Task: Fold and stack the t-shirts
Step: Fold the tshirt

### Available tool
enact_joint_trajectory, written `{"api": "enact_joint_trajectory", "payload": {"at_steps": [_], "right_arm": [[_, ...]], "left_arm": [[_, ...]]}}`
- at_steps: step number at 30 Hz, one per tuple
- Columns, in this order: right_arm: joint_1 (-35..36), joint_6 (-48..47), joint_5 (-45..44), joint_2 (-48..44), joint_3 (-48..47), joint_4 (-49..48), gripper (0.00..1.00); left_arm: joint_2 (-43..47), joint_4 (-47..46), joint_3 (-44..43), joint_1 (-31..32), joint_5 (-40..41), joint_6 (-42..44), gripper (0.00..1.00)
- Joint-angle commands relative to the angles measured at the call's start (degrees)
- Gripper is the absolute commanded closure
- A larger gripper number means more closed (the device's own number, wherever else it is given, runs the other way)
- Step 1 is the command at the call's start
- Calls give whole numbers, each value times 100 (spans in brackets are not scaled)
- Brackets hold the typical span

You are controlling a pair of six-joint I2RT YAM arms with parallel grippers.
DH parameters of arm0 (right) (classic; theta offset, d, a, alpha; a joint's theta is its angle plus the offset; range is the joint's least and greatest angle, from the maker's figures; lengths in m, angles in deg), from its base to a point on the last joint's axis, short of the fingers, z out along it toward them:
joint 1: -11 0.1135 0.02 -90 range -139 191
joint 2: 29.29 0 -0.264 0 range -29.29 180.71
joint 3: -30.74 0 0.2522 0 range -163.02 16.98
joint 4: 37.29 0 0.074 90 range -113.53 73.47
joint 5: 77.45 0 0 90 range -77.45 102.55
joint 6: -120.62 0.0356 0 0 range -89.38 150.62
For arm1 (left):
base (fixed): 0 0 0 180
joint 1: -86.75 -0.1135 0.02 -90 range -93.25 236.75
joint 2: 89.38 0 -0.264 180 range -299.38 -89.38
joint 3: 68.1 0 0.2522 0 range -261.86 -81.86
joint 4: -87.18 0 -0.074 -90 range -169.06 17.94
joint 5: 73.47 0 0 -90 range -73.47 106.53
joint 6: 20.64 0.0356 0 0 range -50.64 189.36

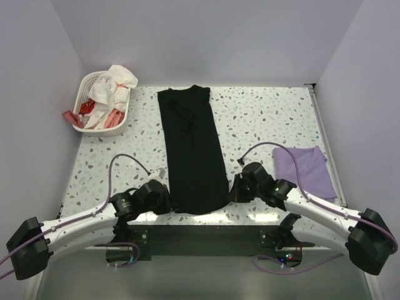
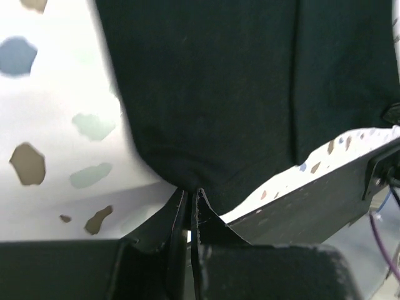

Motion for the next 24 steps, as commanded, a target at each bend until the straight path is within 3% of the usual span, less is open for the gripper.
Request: {"api": "enact_joint_trajectory", "payload": {"at_steps": [1,7,12,19,24], "right_arm": [[23,-136,-396,301,-754,171,100],[-91,-470,-485,1766,-2080,56,100],[-670,-724,-178,3174,-3346,-23,100],[-1321,-778,147,5117,-5437,170,100],[-1770,-681,438,6004,-6204,100,100]], "left_arm": [[-379,-103,-777,-56,573,225,100],[-1504,-507,-1569,-1048,-23,938,100],[-2329,-789,-2331,-1979,-323,1333,100],[-3727,-754,-3775,-2701,-437,1527,100],[-4685,-807,-4442,-3149,-516,1483,100]]}}
